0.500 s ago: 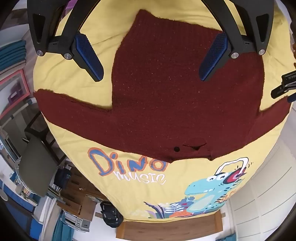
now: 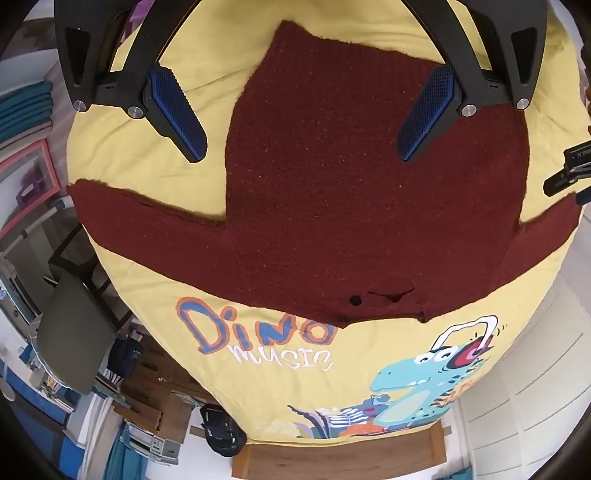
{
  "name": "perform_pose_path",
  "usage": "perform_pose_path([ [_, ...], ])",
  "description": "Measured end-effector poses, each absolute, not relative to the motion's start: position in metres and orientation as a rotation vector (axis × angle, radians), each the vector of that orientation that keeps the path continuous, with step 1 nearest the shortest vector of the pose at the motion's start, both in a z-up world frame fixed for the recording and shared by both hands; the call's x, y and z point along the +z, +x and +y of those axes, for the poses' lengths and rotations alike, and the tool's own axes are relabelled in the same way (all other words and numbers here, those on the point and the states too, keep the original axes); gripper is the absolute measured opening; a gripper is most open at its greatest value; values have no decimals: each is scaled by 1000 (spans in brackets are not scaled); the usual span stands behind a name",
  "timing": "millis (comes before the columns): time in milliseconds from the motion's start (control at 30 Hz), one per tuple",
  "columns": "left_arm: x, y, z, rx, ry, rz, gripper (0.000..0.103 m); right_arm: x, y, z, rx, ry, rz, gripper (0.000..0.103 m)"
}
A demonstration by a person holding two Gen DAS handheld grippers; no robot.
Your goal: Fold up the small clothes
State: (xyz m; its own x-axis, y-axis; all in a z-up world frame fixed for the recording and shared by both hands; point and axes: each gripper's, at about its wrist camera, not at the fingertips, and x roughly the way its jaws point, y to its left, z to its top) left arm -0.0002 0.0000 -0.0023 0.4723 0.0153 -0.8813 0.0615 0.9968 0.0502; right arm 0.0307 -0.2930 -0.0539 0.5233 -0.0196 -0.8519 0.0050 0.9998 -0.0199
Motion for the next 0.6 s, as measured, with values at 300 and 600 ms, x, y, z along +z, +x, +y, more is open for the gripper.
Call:
perform_pose_path([
  [300, -3, -1, -2, -30, 88, 1078, 102, -53, 31, -294, -22, -21, 1029, 102],
  [600, -6, -2, -2, -36, 87, 1092, 102, -53, 32, -294, -26, -29, 1036, 102],
])
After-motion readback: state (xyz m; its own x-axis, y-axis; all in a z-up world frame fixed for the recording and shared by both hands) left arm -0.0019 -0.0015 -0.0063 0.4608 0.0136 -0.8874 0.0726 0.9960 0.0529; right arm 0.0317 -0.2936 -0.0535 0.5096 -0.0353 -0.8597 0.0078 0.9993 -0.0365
